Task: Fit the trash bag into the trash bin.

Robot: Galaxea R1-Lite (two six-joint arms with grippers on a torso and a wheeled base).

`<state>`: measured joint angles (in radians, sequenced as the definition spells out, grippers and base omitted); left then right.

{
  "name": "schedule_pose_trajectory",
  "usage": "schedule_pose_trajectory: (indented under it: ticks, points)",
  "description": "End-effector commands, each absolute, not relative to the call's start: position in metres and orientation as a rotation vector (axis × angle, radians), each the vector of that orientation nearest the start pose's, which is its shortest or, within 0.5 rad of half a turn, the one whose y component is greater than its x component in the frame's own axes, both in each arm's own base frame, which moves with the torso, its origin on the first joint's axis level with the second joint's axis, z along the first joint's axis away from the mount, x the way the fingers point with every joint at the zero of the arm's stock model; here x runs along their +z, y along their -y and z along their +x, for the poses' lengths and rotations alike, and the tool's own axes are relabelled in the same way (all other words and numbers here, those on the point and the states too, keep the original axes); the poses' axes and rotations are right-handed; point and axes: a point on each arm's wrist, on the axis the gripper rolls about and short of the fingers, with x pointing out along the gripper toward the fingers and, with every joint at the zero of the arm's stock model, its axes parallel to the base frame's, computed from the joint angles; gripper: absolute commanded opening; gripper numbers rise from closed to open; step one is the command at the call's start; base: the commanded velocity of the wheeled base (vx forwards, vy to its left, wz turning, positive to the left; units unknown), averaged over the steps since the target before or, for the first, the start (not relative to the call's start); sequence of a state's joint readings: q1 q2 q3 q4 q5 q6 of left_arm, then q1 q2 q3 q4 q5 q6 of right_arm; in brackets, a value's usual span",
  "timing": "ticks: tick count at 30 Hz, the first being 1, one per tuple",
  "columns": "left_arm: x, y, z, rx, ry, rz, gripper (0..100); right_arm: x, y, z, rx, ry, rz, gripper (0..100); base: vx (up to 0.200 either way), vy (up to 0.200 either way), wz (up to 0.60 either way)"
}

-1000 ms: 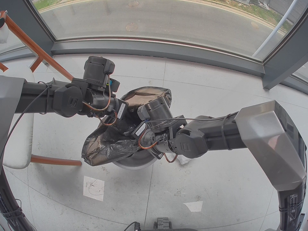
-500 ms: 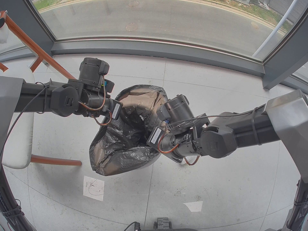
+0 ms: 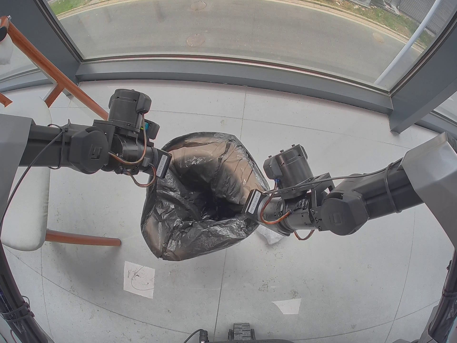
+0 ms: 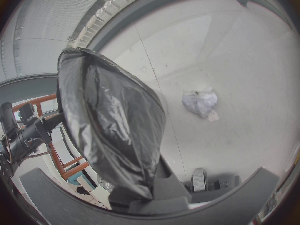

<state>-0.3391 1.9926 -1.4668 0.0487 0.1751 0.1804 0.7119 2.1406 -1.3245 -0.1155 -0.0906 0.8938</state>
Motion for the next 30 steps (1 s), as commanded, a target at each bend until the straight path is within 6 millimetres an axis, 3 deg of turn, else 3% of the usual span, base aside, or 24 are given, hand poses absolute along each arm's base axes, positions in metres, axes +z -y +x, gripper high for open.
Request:
schedule_pose_trajectory:
  ticks: [1,8,18,21,22,27,30]
  points:
    - [0.193,0.132,0.377,-0.215,-0.531,0.317,0,0.107,-0.271,0.324,0.291,-0.814,0.513,0,0.0,0.0,0.0]
    - [0.193,0.133,0.377,-0.217,-0.534,0.317,0,0.097,-0.272,0.327,0.295,-0.818,0.471,0,0.0,0.0,0.0]
    - [0.185,0.136,0.373,-0.23,-0.559,0.326,0,0.091,-0.257,0.338,0.27,-0.819,0.413,0,0.0,0.0,0.0]
    - [0.186,0.136,0.373,-0.233,-0.555,0.324,0,0.107,-0.253,0.348,0.287,-0.761,0.416,0,0.0,0.0,0.0]
    - [0.186,0.136,0.373,-0.236,-0.555,0.323,0,0.119,-0.251,0.356,0.286,-0.729,0.43,100,0.0,0.0,0.0]
    - [0.184,0.135,0.372,-0.233,-0.562,0.324,0,0.135,-0.248,0.347,0.275,-0.789,0.405,100,0.0,0.0,0.0]
    - [0.182,0.135,0.371,-0.234,-0.57,0.326,0,0.142,-0.258,0.331,0.322,-0.809,0.392,100,0.0,0.0,0.0]
